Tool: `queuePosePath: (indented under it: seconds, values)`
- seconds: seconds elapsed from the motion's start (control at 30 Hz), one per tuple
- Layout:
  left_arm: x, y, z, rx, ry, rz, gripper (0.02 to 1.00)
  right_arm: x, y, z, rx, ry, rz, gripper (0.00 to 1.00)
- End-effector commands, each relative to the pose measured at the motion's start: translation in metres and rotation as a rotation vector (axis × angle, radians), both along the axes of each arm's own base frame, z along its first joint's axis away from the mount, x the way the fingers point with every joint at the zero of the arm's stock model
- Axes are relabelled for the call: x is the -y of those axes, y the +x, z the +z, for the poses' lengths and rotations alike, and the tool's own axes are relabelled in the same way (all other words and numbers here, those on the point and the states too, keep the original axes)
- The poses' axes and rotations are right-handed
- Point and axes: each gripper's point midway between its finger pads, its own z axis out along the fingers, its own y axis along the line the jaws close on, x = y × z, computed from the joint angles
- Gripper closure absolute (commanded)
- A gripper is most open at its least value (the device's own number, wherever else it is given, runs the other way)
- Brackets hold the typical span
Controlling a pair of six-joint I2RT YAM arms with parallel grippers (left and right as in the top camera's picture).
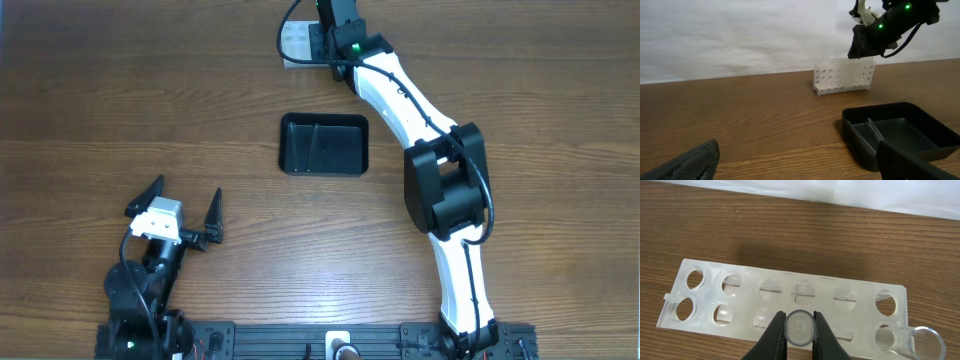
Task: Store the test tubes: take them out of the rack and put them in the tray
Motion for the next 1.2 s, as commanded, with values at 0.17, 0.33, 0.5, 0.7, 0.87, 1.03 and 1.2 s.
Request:
queuePosePath:
  seconds: [0.17, 0.33, 0.5, 0.7, 0.87, 1.03, 1.2]
  values:
    - [0.002, -0.001, -0.001, 0.005, 0.014, -0.013, 0.018, 0.015, -0.008, 0.127, 0.201, 0.019, -0.022, 0.908]
    - [0.002, -0.001, -0.001, 0.005, 0.014, -0.013, 0.018, 0.029, -0.026, 0.206, 0.335, 0.061, -0.049, 0.908]
    - [0.002, -0.001, -0.001, 0.005, 0.014, -0.013, 0.018, 0.037, -0.057, 0.249, 0.355, 0.070, -0.036, 0.910]
    - [0.002, -0.001, -0.001, 0.005, 0.014, -0.013, 0.020, 0.037, -0.097, 0.203, 0.103, 0.055, 0.005, 0.912]
    - [0.002, -0.001, -0.001, 0.005, 0.014, -0.013, 0.018, 0.042, -0.126, 0.130, -0.198, 0.032, -0.025, 0.987]
    - [0.002, -0.001, -0.001, 0.005, 0.014, -0.013, 0.020, 0.040, -0.139, 0.068, -0.417, 0.052, -0.054, 0.987]
    - [0.002, -0.001, -0.001, 0.005, 0.014, -0.013, 0.020, 0.018, -0.147, 0.023, -0.569, 0.112, 0.001, 0.980]
